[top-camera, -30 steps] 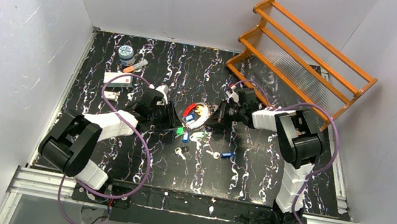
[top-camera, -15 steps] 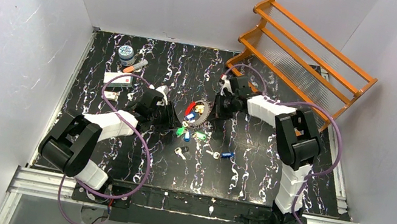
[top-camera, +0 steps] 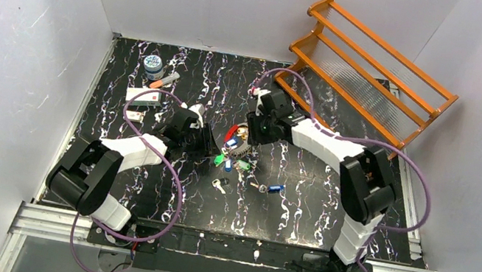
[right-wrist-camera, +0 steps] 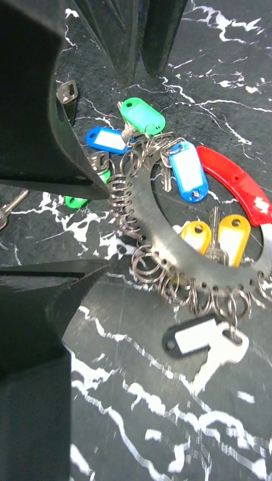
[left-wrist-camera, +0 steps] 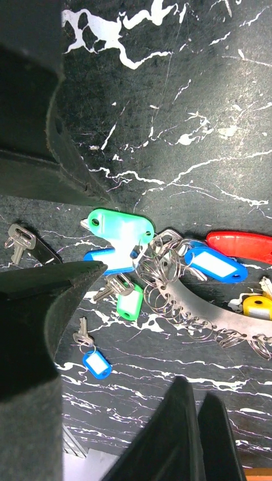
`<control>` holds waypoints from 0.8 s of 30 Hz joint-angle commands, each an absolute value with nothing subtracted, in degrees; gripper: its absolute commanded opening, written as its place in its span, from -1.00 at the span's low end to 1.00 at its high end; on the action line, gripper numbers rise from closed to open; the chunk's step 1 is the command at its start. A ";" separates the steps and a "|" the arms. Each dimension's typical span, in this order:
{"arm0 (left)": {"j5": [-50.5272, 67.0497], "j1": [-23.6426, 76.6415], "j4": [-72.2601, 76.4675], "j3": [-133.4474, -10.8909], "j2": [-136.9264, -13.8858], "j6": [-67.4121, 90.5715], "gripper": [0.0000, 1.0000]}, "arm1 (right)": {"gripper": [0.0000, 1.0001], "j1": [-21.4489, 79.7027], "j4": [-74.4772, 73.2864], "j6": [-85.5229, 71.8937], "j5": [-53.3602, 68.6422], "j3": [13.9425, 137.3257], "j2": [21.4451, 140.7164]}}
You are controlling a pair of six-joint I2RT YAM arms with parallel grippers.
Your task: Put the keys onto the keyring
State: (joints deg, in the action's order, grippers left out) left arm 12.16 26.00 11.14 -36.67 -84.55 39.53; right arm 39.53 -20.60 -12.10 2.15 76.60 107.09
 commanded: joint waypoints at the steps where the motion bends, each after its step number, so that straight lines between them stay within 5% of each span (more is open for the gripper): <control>1: 10.73 26.17 9.23 -37.01 -81.32 38.39 -0.21 | 0.07 36.56 -15.09 -13.92 2.51 72.83 99.74; 14: 14.15 26.27 11.48 -38.84 -82.79 39.06 -0.19 | 0.03 27.93 -3.54 -23.72 30.38 64.50 103.47; 24: 14.77 27.07 12.65 -39.15 -84.15 39.55 -0.19 | -0.06 31.45 -7.96 -20.64 21.26 68.32 106.84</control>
State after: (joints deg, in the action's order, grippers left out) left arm 13.89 26.74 12.38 -38.37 -84.07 39.59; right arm 29.34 -7.09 -22.31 25.08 64.73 106.37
